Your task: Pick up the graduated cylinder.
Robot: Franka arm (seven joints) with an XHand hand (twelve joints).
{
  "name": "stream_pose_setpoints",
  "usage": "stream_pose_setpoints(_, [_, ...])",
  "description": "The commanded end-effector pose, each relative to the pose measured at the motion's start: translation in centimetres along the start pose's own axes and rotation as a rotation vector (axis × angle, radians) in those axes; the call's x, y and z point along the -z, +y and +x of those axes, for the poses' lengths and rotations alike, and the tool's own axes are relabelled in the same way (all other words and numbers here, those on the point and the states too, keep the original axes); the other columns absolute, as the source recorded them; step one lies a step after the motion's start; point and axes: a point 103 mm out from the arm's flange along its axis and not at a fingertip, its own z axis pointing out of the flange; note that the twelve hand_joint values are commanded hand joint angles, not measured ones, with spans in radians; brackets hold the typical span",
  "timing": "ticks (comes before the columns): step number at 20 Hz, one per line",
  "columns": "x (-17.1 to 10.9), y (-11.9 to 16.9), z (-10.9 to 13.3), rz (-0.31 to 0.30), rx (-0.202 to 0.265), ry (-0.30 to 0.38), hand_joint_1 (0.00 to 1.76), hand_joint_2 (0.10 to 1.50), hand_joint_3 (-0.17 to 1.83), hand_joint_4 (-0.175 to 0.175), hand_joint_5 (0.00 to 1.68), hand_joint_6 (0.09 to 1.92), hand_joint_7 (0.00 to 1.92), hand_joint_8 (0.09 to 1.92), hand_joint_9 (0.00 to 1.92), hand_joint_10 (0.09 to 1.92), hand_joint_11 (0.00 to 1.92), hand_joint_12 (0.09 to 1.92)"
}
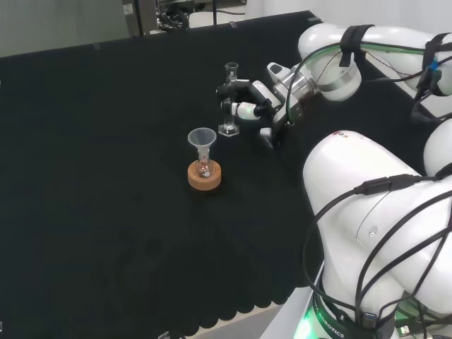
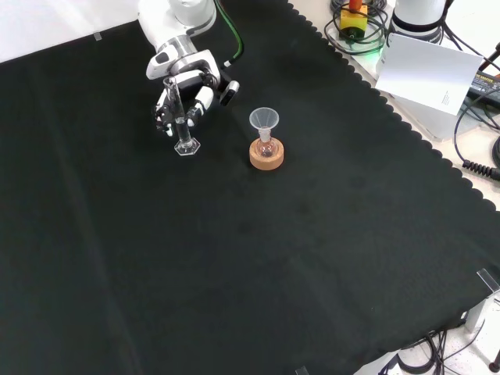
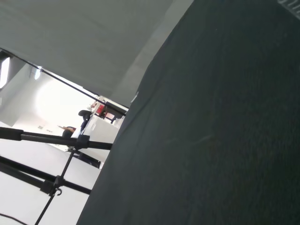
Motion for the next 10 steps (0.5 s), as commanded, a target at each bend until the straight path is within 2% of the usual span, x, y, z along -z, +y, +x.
stream_pose_setpoints(1, [0.3, 0.0, 0.2, -0.018, -0.011, -0.035, 1.2, 1.21, -0.17, 0.03, 0.83, 0.64, 0.77, 0.64, 1.01, 0.39, 0.88, 1.01])
stream_pose_setpoints(4, [0.8, 0.0, 0.3, -0.018, -0.021, -0.071, 1.23, 1.25, -0.17, 0.018, 0.85, 0.66, 0.82, 0.67, 1.06, 0.37, 0.96, 0.94])
stream_pose_setpoints(6, [1.1, 0.0, 0.7, -0.006, -0.022, -0.127, 1.24, 1.26, -0.17, 0.011, 0.87, 0.67, 0.85, 0.68, 1.1, 0.36, 0.99, 0.91])
stream_pose_setpoints(7, [1.3, 0.0, 0.8, 0.004, -0.02, -0.159, 1.21, 1.24, -0.13, -0.057, 0.87, 0.84, 0.88, 0.68, 1.13, 0.35, 1.01, 0.9])
stream_pose_setpoints(8, [1.6, 0.0, 0.9, 0.013, -0.02, -0.19, 1.21, 1.21, -0.08, -0.111, 0.87, 0.98, 0.89, 0.85, 1.16, 0.34, 1.04, 0.89])
stream_pose_setpoints(9, [2.0, 0.0, 1.0, 0.038, -0.019, -0.191, 1.22, 1.19, -0.05, -0.143, 0.87, 1.07, 0.89, 0.99, 1.19, 0.34, 1.05, 0.89])
stream_pose_setpoints(10, [2.2, -0.1, 1.0, 0.047, -0.022, -0.2, 1.23, 1.18, -0.03, -0.16, 0.87, 1.11, 0.9, 1.06, 1.22, 0.33, 1.07, 0.89])
